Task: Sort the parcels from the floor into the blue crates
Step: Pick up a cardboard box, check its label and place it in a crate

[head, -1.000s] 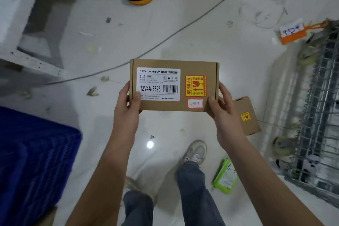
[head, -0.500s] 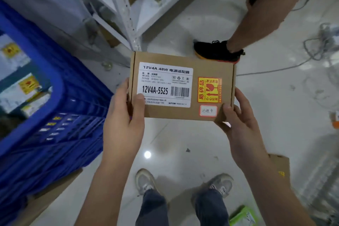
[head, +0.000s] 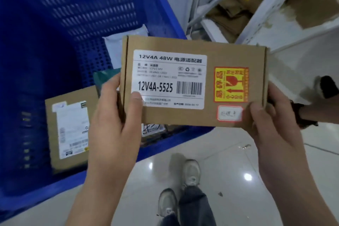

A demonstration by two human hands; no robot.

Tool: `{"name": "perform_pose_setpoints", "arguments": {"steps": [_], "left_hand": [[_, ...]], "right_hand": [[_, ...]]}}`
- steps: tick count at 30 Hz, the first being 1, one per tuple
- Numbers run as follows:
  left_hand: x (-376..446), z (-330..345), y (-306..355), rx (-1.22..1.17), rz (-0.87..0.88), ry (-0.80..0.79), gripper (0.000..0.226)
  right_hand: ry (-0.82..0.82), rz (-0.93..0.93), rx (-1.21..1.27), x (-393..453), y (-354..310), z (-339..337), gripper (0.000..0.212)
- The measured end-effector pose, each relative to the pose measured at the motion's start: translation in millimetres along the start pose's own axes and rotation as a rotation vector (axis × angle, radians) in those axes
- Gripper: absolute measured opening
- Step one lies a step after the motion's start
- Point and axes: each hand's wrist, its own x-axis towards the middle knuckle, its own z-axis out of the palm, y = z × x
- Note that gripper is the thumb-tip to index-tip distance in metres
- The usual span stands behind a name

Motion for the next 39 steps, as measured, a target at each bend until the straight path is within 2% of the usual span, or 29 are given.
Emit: {"name": "perform_pose_setpoints", "arguments": {"steps": [3, 9, 12, 16, 21, 24, 29, 31, 35, 37, 39], "left_hand": [[17, -19, -27, -0.008, -0.177, -0.012, 0.018], [59, -42, -70, 0.073, -0.436, -0.02, 0.01], [93, -44, -79, 0.067, -0.468, -0.031, 0.015], [147, -41, -87, 0.067, -0.428, 0.015, 0.015], [208, -35, -114, 0.072, -0.491, 0.031, 0.015], [234, -26, -140, 0.143, -0.552, -0.068, 0.018], [250, -11, -176, 0.191, -0.676, -0.359, 0.034], [246, -9, -185, 0.191, -0.688, -0.442, 0.024], [238, 1, -197, 0.245, -0.718, -0.566, 0.022], [237, 5, -200, 0.312, -0.735, -0.605, 0.007], [239, 7, -202, 0.375, -0.724, -0.641, 0.021]], "right_hand": [[-0.169, -0.035, -0.105, 18, 0, 31, 0.038], [-0.415, 0.044, -0.318, 63, 4, 91, 0.039], [-0.468, 0.078, -0.377, 98, 3, 119, 0.04], [-0.499, 0.034, -0.457, 158, -2, 165, 0.042], [-0.534, 0.01, -0.54, 216, -1, 224, 0.034], [-0.549, 0.093, -0.685, 232, 18, 249, 0.038], [-0.544, 0.267, -0.879, 232, 59, 265, 0.041], [-0.563, 0.333, -0.888, 225, 74, 264, 0.052], [-0.592, 0.432, -0.989, 210, 98, 256, 0.076], [-0.579, 0.433, -1.052, 206, 105, 253, 0.082], [-0.576, 0.408, -1.117, 206, 108, 250, 0.083]]}}
